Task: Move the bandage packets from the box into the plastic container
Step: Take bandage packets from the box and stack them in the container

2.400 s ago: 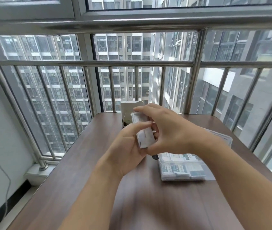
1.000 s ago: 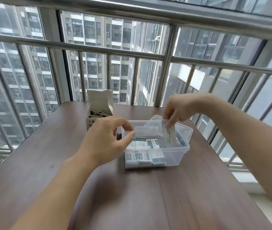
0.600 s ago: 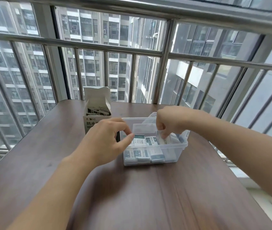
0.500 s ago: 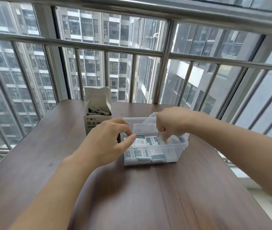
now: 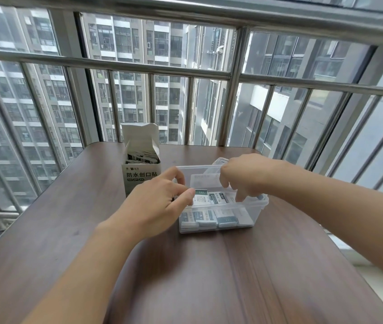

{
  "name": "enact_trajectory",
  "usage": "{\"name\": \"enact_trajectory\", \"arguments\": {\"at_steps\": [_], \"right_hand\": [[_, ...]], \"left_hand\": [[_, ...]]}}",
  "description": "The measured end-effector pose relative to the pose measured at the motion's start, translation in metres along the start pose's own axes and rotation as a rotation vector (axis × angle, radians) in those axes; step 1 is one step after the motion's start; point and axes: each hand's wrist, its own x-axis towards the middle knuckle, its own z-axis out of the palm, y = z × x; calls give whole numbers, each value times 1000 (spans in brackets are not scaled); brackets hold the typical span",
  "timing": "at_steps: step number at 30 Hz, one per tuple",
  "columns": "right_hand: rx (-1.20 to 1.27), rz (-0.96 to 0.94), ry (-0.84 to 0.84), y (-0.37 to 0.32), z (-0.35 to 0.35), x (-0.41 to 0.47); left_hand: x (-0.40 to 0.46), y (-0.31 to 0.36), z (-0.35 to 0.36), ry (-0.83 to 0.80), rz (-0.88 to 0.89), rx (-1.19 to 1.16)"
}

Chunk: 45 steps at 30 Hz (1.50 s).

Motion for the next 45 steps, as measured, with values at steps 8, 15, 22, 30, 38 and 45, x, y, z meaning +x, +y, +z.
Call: {"name": "enact_trajectory", "arguments": {"at_steps": [8, 15, 22, 30, 38, 45], "right_hand": [[237, -48, 69, 4, -11, -2], [446, -155, 93, -35, -25, 6], [478, -110, 81, -43, -21, 11], [548, 24, 142, -53, -16, 17], [652, -8, 158, -44, -20, 10], [953, 39, 304, -17, -44, 7]], "left_hand": [[1, 1, 3, -13, -7, 9], [1, 2, 4, -6, 1, 9], [2, 3, 5, 9, 18, 9], [2, 2, 6, 35, 25, -40], [2, 0, 7, 24, 38, -24], [3, -19, -10, 850, -118, -248]]}}
